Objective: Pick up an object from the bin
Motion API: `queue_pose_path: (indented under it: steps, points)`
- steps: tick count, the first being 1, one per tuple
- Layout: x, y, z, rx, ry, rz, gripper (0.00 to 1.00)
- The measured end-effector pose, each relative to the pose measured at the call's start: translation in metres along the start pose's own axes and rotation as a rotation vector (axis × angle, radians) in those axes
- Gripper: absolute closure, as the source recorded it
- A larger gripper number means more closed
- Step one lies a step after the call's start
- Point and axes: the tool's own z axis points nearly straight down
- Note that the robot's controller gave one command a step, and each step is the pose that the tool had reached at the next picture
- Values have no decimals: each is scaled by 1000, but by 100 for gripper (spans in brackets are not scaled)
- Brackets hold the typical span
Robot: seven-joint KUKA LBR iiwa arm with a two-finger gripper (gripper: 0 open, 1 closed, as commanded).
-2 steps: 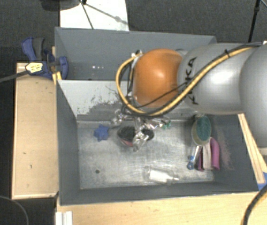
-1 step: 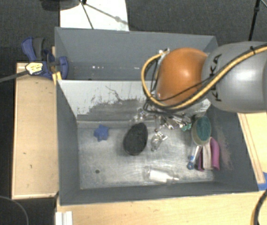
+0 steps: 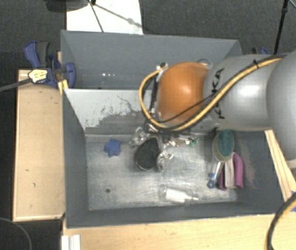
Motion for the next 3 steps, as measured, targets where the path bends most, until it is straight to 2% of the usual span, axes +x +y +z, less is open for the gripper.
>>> queue_pose_path:
  steps: [1, 2, 3]
  points:
    - [-1, 0, -1, -1, -2, 7, 0]
    - [-2, -1, -2, 0, -4, 10, 100]
    - [-4, -2, -78, 4, -6, 22, 100]
